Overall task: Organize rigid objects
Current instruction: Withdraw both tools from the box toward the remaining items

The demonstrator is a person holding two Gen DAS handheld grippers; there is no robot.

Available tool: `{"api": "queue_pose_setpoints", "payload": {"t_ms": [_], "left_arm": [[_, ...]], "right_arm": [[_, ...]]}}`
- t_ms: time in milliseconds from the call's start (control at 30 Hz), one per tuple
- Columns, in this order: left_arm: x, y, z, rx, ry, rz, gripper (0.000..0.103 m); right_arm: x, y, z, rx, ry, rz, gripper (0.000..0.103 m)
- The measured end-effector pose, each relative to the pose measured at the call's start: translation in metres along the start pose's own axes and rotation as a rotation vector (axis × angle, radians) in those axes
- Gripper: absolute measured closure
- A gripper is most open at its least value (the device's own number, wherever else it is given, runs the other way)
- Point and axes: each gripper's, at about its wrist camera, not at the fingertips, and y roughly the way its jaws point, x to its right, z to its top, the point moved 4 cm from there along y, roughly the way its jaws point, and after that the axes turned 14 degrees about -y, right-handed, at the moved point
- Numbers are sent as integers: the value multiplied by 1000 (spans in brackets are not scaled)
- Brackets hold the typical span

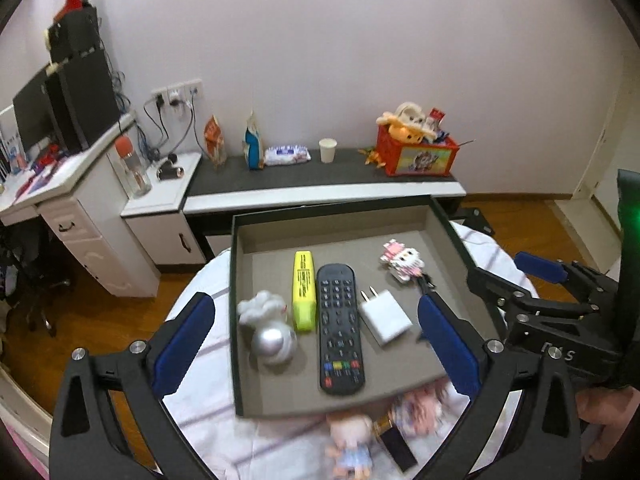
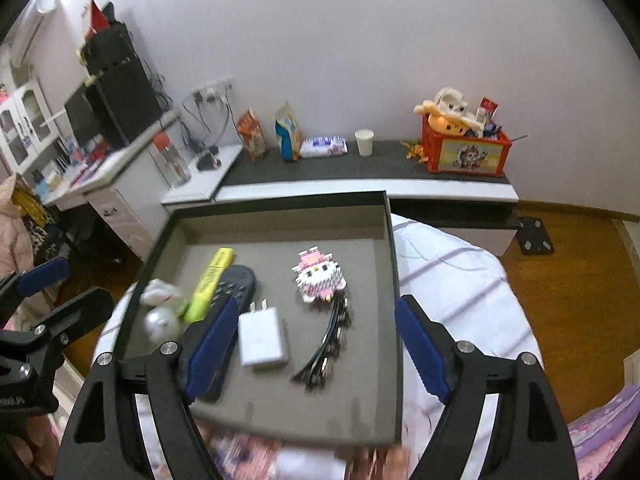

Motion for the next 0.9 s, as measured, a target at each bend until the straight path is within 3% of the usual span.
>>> {"api": "queue_pose_setpoints", "payload": {"t_ms": [467, 700, 900], "left_arm": [[-22, -119, -67, 78, -41, -23, 0], [-36, -147, -113, 62, -54, -10, 0], [-52, -144, -146, 8, -91, -5, 0]], "right_arm": [[-38, -127, -70, 134, -4, -34, 20], [-55, -152, -107, 141, 0, -35, 20], [-61, -152, -134, 106, 19, -24, 20]]}}
